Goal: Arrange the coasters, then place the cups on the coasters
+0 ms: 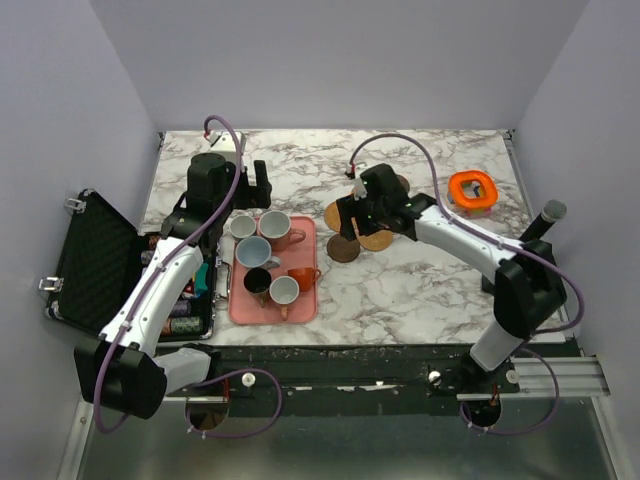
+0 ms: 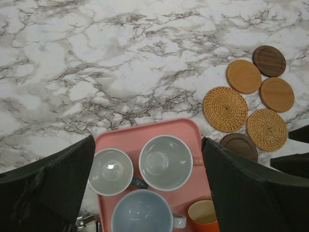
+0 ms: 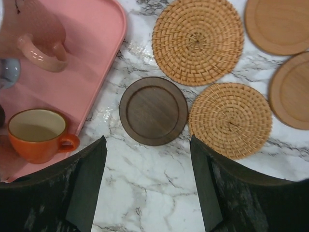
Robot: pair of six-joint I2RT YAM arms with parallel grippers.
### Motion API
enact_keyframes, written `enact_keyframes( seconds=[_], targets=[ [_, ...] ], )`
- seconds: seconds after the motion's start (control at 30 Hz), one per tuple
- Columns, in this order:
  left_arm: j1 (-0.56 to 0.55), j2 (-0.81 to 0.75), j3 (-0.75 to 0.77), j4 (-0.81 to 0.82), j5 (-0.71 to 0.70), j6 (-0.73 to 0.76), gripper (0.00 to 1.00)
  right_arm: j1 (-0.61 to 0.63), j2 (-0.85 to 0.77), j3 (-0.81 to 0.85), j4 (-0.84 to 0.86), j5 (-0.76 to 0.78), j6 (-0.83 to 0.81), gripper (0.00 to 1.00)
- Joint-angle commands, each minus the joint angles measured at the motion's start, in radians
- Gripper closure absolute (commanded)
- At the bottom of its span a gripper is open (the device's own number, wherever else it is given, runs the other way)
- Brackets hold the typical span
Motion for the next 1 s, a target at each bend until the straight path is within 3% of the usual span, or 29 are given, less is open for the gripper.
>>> enact_keyframes(
  seconds=[0.0,0.37,0.97],
  targets=[
    [-0.004,0.02,-0.006,0.001,0.031,0.0,0.01,0.032,0.149,0.103,-0.042,0.015,-0.039,0.23],
    [-0.006,0.02,-0.008,0.003,0.03,0.003,0.01,0.033,0.425,0.35,-0.086,-0.012,-0.072,0.21],
    [-0.006,0.029,-0.006,0.001,0.042,-0.006,0.01,0.033,0.549,0.384,-0.125,0.133,0.074,0.17]
  ],
)
